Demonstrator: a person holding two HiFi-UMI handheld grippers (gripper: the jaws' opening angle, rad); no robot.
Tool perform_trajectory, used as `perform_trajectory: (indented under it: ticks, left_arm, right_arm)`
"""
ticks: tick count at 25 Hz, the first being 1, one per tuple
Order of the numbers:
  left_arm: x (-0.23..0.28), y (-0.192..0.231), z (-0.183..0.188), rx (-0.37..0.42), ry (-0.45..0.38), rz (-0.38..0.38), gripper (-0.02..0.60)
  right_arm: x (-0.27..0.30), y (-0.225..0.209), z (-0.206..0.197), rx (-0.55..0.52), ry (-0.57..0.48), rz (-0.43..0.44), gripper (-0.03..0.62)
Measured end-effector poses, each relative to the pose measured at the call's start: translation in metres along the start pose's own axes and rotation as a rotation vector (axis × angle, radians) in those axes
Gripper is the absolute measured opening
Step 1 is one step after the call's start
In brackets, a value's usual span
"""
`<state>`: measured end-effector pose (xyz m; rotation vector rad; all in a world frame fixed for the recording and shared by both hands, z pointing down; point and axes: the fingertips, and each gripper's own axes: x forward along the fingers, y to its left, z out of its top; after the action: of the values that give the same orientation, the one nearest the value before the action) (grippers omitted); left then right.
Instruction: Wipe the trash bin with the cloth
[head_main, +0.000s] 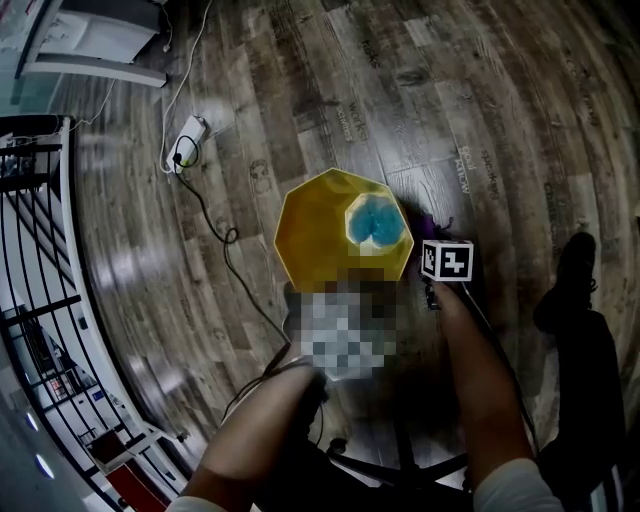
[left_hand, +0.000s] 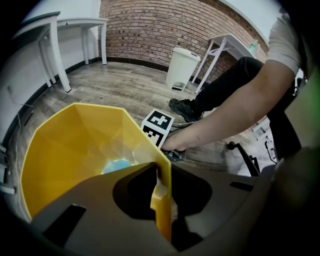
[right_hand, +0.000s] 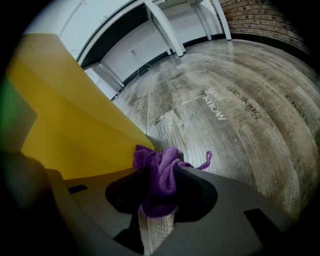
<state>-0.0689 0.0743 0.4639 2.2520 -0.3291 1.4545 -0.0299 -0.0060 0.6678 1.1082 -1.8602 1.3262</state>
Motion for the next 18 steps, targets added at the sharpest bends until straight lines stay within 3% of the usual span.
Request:
perform_trajectory:
  ticks: [8,11,14,18]
  left_arm:
    - [0.003,0.005,0.012,-0.081,-0.020,0.019,0.038]
    - [-0.006,0.004,0.014,-0.029,-0.023,0.033,0.040]
    - [-0.016,0.001,0.012,0.027,-0.016,0.041,0.082]
    - [-0.018,0.002,-0.007,0.040,0.025,0.031,0.098]
  right_arm:
    - [-0.064,0.000,0.016,0.064,-0.122,0.053,0.144]
    - [-0.089,0.010,0.025,0.071,-0.158,0.074,0.144]
    - [-0.112,0.017,0.030,0.092,-0.195,0.096,0.144]
    - [-0.142,0.025,0.039,0.141,-0.252,0.139,0.144]
